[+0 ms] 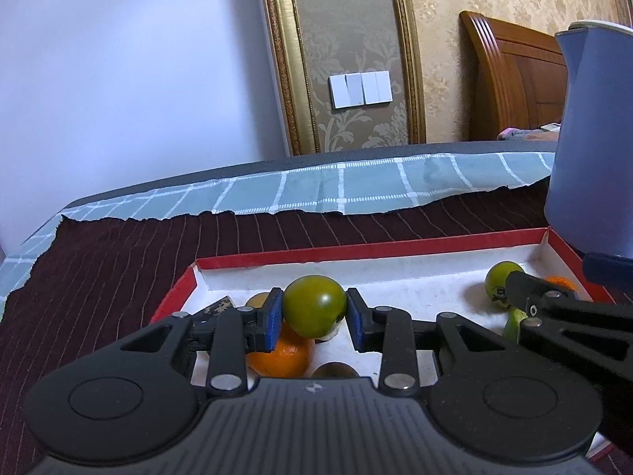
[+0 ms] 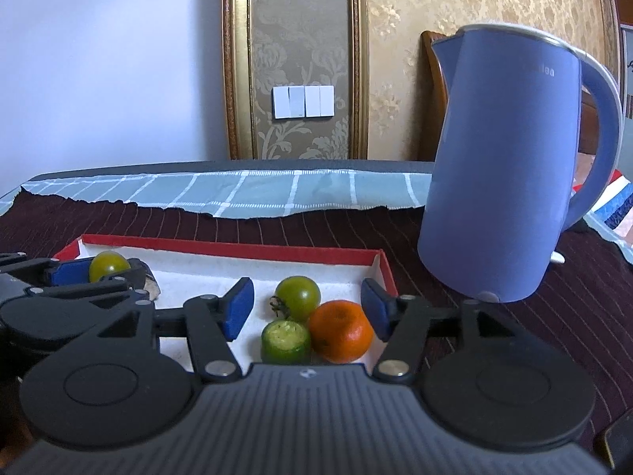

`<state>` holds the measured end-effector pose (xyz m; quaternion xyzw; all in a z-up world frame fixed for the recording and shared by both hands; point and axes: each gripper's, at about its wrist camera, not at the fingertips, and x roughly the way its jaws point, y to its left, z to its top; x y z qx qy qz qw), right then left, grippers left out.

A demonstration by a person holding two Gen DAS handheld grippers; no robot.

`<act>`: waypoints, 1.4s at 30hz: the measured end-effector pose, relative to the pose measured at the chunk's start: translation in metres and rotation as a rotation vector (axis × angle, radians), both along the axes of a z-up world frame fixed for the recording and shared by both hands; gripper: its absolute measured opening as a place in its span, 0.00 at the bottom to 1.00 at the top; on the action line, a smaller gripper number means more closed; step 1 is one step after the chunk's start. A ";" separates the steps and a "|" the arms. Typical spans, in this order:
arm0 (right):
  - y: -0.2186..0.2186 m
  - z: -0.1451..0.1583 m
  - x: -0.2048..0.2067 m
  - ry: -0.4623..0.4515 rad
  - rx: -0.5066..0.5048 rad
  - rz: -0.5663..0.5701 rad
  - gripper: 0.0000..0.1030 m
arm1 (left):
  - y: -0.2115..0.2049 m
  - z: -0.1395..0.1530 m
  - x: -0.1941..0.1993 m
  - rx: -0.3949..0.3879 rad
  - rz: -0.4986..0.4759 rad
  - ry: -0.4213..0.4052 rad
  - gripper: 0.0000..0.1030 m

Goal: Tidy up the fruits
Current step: 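Lower the green tomato into the tray and open the left tool, then withdraw both open tools from the tray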

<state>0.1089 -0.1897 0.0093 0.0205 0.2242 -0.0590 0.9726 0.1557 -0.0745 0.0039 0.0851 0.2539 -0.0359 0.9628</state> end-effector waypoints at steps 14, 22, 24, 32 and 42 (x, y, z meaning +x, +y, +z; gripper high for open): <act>-0.004 -0.001 -0.010 -0.020 0.011 -0.025 0.75 | 0.001 0.002 -0.010 0.014 0.006 -0.029 0.52; -0.006 -0.003 -0.018 -0.028 0.028 -0.029 0.81 | 0.006 0.003 -0.020 0.012 0.012 -0.029 0.57; -0.006 -0.003 -0.021 -0.030 0.029 -0.029 0.83 | 0.007 0.003 -0.023 0.013 0.014 -0.032 0.60; -0.006 -0.001 -0.036 -0.026 0.049 -0.004 0.91 | 0.018 0.005 -0.038 0.004 0.036 -0.018 0.68; 0.016 -0.005 -0.084 -0.007 0.008 0.125 1.00 | 0.048 0.004 -0.071 -0.039 0.068 -0.006 0.79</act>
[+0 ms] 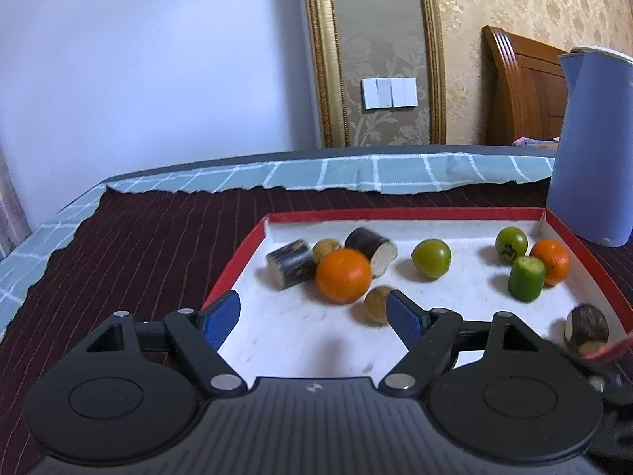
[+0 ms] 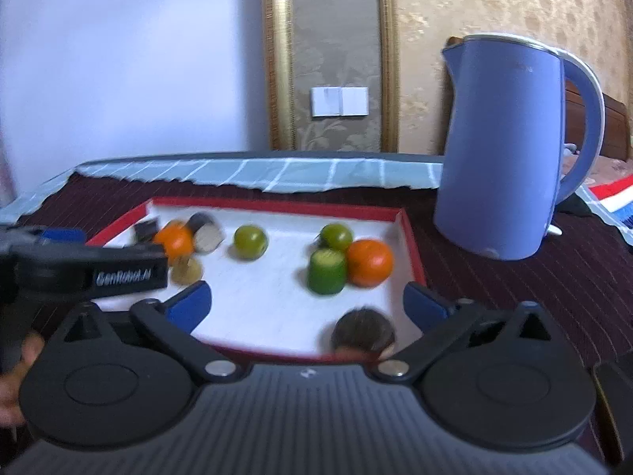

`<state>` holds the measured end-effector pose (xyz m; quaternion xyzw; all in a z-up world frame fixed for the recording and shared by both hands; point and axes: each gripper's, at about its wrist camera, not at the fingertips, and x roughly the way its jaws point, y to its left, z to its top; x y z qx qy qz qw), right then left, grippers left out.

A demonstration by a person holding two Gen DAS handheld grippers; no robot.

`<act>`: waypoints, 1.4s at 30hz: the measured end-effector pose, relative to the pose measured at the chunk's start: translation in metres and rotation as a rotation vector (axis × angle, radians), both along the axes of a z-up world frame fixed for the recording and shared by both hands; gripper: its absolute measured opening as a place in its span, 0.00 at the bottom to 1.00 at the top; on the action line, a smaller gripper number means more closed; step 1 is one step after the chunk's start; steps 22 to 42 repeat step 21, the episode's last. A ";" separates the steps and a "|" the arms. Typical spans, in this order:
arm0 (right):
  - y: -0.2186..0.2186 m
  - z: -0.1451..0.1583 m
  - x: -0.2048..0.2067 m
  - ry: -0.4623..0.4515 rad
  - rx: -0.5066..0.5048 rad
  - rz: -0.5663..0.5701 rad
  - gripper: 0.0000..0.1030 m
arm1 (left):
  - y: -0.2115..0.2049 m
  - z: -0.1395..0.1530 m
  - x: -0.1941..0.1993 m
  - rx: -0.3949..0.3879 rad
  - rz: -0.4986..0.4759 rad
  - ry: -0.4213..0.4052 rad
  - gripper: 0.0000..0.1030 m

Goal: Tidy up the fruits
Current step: 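Withdraw both open tools from the tray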

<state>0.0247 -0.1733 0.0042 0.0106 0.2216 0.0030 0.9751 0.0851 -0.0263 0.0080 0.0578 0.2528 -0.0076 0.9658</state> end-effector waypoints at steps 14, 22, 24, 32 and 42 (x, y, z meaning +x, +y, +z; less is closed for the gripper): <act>0.023 -0.020 -0.019 0.182 -0.149 0.071 1.00 | 0.020 -0.012 -0.040 -0.010 0.024 -0.022 0.79; 0.017 -0.029 -0.008 0.224 -0.136 0.060 1.00 | 0.025 -0.017 -0.050 -0.012 -0.010 0.010 0.85; 0.017 -0.029 -0.008 0.224 -0.136 0.060 1.00 | 0.025 -0.017 -0.050 -0.012 -0.010 0.010 0.85; 0.017 -0.029 -0.008 0.224 -0.136 0.060 1.00 | 0.025 -0.017 -0.050 -0.012 -0.010 0.010 0.85; 0.017 -0.029 -0.008 0.224 -0.136 0.060 1.00 | 0.025 -0.017 -0.050 -0.012 -0.010 0.010 0.85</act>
